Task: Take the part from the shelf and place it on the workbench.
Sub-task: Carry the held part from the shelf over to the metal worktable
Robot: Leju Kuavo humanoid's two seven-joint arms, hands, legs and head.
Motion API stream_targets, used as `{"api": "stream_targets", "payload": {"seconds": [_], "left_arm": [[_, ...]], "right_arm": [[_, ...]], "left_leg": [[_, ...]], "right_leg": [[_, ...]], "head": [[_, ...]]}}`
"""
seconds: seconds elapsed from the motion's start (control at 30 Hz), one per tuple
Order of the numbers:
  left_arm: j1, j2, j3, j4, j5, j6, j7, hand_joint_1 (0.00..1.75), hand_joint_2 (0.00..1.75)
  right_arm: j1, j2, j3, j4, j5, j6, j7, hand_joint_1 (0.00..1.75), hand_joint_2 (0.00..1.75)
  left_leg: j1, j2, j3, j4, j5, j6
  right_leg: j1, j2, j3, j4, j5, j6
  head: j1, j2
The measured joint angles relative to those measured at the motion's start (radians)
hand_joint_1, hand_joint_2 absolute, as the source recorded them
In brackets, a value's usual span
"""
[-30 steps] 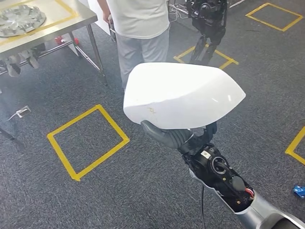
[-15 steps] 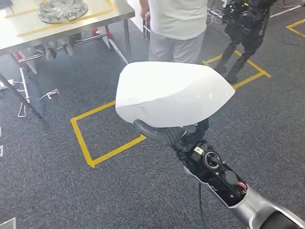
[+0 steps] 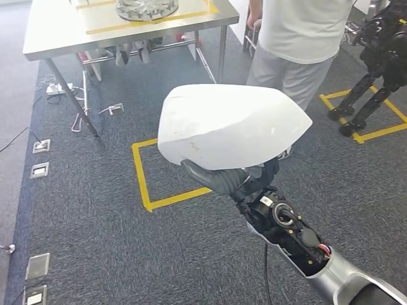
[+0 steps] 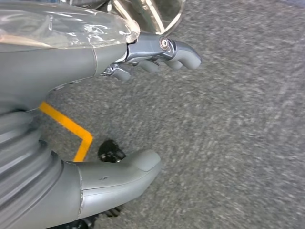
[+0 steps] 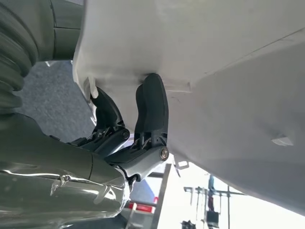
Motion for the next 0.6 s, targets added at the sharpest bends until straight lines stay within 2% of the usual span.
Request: {"api": "stream_targets", "payload": {"seconds": [0.03, 0.07, 0.1, 0.17, 0.2, 0.23, 0.27, 0.3, 0.33, 0.4, 0.43, 0.47, 0.53, 0.57, 0.6], "left_arm": [[0.003, 0.001, 0.0, 0.0, 0.0, 0.001, 0.0, 0.0, 1.75], [0.004, 0.002, 0.0, 0.0, -0.002, 0.003, 0.0, 0.0, 1.75], [0.003, 0.002, 0.0, 0.0, -0.004, 0.004, 0.0, 0.0, 1.75], [-0.003, 0.001, 0.0, 0.0, -0.008, 0.007, 0.0, 0.0, 1.75], [-0.005, -0.001, 0.0, 0.0, -0.01, 0.007, 0.0, 0.0, 1.75], [-0.006, -0.004, 0.0, 0.0, -0.012, 0.007, 0.001, 0.0, 1.75], [-0.006, -0.006, 0.0, 0.0, -0.014, 0.007, 0.002, 0.0, 1.75], [-0.006, -0.007, 0.0, 0.0, -0.016, 0.007, 0.002, 0.0, 1.75], [-0.006, -0.007, 0.0, 0.0, -0.017, 0.007, 0.003, 0.0, 1.75], [-0.01, -0.006, 0.0, 0.0, -0.018, 0.008, 0.004, 0.0, 1.75], [-0.013, -0.006, 0.0, 0.0, -0.019, 0.008, 0.004, 0.0, 1.75], [-0.016, -0.005, 0.0, 0.0, -0.019, 0.008, 0.004, 0.0, 1.75], [-0.016, -0.004, 0.0, 0.0, -0.019, 0.008, 0.003, 0.0, 1.75], [-0.015, -0.004, 0.0, 0.0, -0.019, 0.009, 0.003, 0.0, 1.75], [-0.015, -0.003, 0.0, 0.0, -0.019, 0.009, 0.004, 0.0, 1.75]], "right_arm": [[0.0, 0.0, 0.0, 0.0, 0.0, 0.0, 0.0, 1.75, 1.75], [-0.001, 0.0, 0.0, 0.0, 0.0, 0.0, 0.0, 1.75, 1.75], [-0.001, 0.001, -0.001, 0.0, -0.001, 0.0, 0.0, 1.75, 1.75], [-0.001, 0.001, -0.002, 0.0, -0.002, -0.001, 0.0, 1.75, 1.75], [0.0, 0.001, -0.003, 0.0, -0.002, -0.003, 0.001, 1.75, 1.75], [0.001, 0.001, -0.004, 0.0, -0.003, -0.005, 0.002, 1.75, 1.75], [0.003, 0.001, -0.004, 0.0, -0.003, -0.007, 0.004, 1.75, 1.75], [0.003, 0.001, -0.005, 0.0, -0.003, -0.009, 0.005, 1.75, 1.75], [0.004, 0.001, -0.007, 0.0, -0.003, -0.01, 0.006, 1.75, 1.75], [0.003, 0.001, -0.009, -0.002, -0.003, -0.011, 0.006, 1.75, 1.75], [0.003, 0.001, -0.01, -0.003, -0.003, -0.011, 0.006, 1.75, 1.75], [0.003, 0.0, -0.011, -0.003, -0.003, -0.011, 0.007, 1.75, 1.75], [0.003, 0.0, -0.012, -0.004, -0.003, -0.011, 0.007, 1.75, 1.75], [0.003, 0.0, -0.013, -0.005, -0.003, -0.011, 0.007, 1.75, 1.75], [0.003, 0.0, -0.015, -0.005, -0.003, -0.011, 0.007, 1.75, 1.75]], "left_leg": [[0.002, -0.001, -0.004, 0.001, 0.001, -0.006], [0.0, 0.016, -0.011, 0.013, -0.005, -0.012], [-0.001, 0.044, -0.026, 0.043, -0.021, -0.018], [-0.002, 0.107, -0.089, 0.166, -0.079, -0.029], [0.001, 0.12, -0.127, 0.237, -0.106, -0.033], [0.003, 0.125, -0.155, 0.289, -0.12, -0.035], [0.004, 0.129, -0.164, 0.303, -0.116, -0.036], [0.005, 0.132, -0.15, 0.274, -0.094, -0.035], [0.005, 0.139, -0.115, 0.208, -0.06, -0.032], [-0.002, 0.176, -0.035, 0.057, -0.008, -0.019], [-0.006, 0.188, -0.012, 0.014, 0.003, -0.012], [-0.01, 0.192, -0.004, -0.005, 0.003, -0.005], [-0.01, 0.17, -0.004, -0.008, 0.005, 0.005], [-0.008, 0.161, 0.0, -0.013, 0.007, 0.01], [-0.004, 0.152, 0.004, -0.017, 0.009, 0.015]], "right_leg": [[-0.001, -0.011, 0.003, -0.002, 0.003, -0.005], [-0.002, -0.022, 0.006, -0.007, 0.005, -0.011], [-0.003, -0.035, 0.009, -0.011, 0.008, -0.017], [-0.001, -0.061, 0.012, -0.015, 0.008, -0.025], [0.001, -0.075, 0.012, -0.015, 0.007, -0.028], [0.002, -0.088, 0.012, -0.015, 0.006, -0.029], [0.002, -0.1, 0.012, -0.015, 0.005, -0.029], [0.002, -0.111, 0.013, -0.015, 0.004, -0.029], [0.003, -0.122, 0.015, -0.015, 0.002, -0.027], [0.007, -0.14, 0.018, -0.015, -0.002, -0.021], [0.009, -0.149, 0.02, -0.015, -0.005, -0.017], [0.011, -0.156, 0.021, -0.015, -0.007, -0.012], [0.012, -0.172, 0.025, -0.019, -0.011, -0.001], [0.011, -0.165, 0.025, -0.013, -0.018, 0.004], [0.009, -0.147, 0.017, 0.01, -0.036, 0.008]], "head": [[0.0, 0.0], [-0.003, 0.0], [-0.008, 0.0], [-0.017, 0.0], [-0.018, 0.0], [-0.019, 0.0], [-0.019, 0.0], [-0.019, 0.0], [-0.019, 0.0], [-0.019, 0.0], [-0.018, 0.0], [-0.017, 0.0], [-0.016, 0.0], [-0.015, 0.0], [-0.013, 0.0]]}}
